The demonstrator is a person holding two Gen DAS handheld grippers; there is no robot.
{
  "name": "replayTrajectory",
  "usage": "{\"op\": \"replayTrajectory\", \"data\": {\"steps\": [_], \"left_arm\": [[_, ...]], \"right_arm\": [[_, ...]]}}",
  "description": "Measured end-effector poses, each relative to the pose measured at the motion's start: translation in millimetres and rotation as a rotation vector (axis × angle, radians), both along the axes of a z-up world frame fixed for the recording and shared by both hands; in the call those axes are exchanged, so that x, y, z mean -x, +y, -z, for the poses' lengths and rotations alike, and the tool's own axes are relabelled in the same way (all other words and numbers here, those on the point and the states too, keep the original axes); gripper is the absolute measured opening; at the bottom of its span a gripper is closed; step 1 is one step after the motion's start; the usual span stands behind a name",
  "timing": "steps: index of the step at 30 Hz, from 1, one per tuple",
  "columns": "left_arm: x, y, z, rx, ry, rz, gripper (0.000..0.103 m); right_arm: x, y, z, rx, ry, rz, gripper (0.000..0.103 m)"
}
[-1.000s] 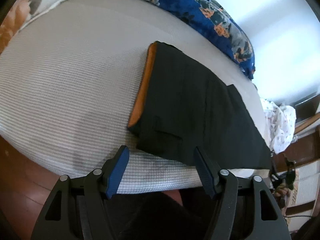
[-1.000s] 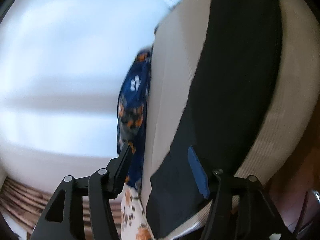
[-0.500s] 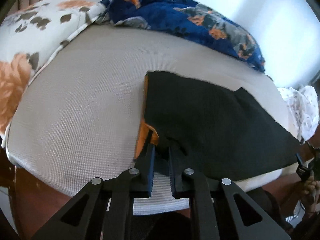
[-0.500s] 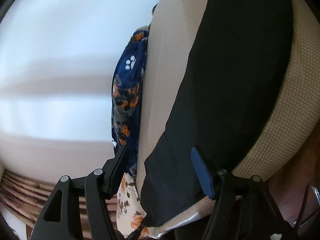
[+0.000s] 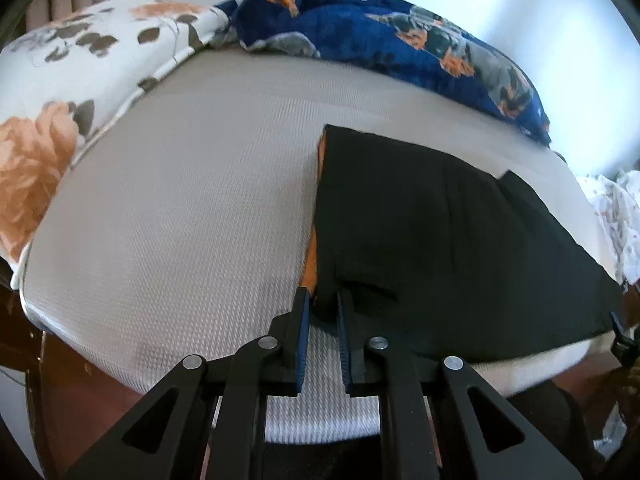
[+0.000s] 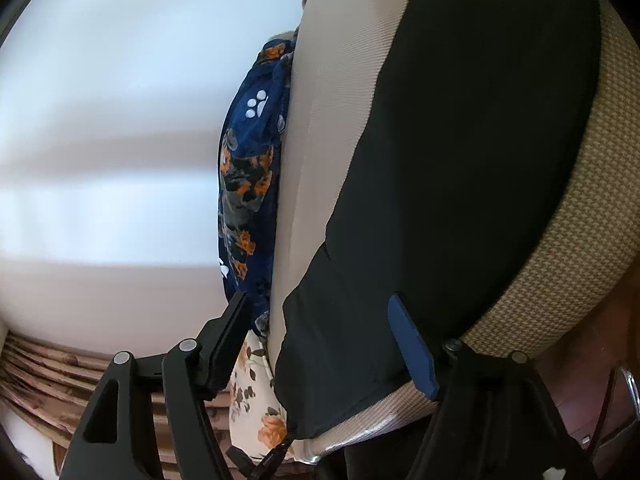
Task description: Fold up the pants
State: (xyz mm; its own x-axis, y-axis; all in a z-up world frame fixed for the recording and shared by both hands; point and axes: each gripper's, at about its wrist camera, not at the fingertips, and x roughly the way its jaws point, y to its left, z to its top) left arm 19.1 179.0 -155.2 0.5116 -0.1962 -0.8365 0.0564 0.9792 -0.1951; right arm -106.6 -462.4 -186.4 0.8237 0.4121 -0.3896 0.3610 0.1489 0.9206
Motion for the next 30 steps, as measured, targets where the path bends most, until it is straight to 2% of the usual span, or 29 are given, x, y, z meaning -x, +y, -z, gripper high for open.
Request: {"op": "replayTrajectory", "data": {"steps": [2, 8, 10, 14, 16, 17, 18, 20, 22, 26, 30], "left_arm": [[-3, -5, 10, -0.056, 0.011, 0.029, 0.014], [-1, -8, 17, -0.064, 0.004, 0.017, 0.016], [1, -12, 17, -0.091, -0.006, 0.026, 0.017], [4, -14, 16, -0.138, -0.022, 0.014, 0.027], [3, -10, 16, -0.131, -0.014, -0.008, 0.037], [2, -5, 17, -0.121, -0.007, -0.028, 0.047], [1, 1, 19, -0.099, 0.003, -0.05, 0.053], [-1, 14, 23, -0.025, 0.032, -0.083, 0.059], [-2, 26, 27, 0.055, 0.048, -0.115, 0.061], [1, 16, 25, 0.008, 0.031, -0.106, 0.062], [2, 17, 25, 0.008, 0.035, -0.124, 0.066]], "right_arm": [[0, 0, 2, -0.004, 0.006, 0.001, 0.07], [-3, -1, 1, 0.016, 0.015, -0.011, 0.07], [-3, -8, -5, 0.028, 0.004, 0.001, 0.07], [21, -43, -28, 0.144, 0.005, 0.094, 0.071], [38, -65, -34, 0.176, 0.014, 0.167, 0.072], [45, -74, -35, 0.195, 0.03, 0.195, 0.072], [57, -89, -36, 0.224, 0.051, 0.231, 0.072], [79, -115, -37, 0.258, 0.067, 0.288, 0.072], [100, -137, -35, 0.267, 0.083, 0.338, 0.072], [140, -184, -21, 0.212, 0.076, 0.449, 0.072], [142, -206, -13, 0.2, 0.069, 0.449, 0.072]]}}
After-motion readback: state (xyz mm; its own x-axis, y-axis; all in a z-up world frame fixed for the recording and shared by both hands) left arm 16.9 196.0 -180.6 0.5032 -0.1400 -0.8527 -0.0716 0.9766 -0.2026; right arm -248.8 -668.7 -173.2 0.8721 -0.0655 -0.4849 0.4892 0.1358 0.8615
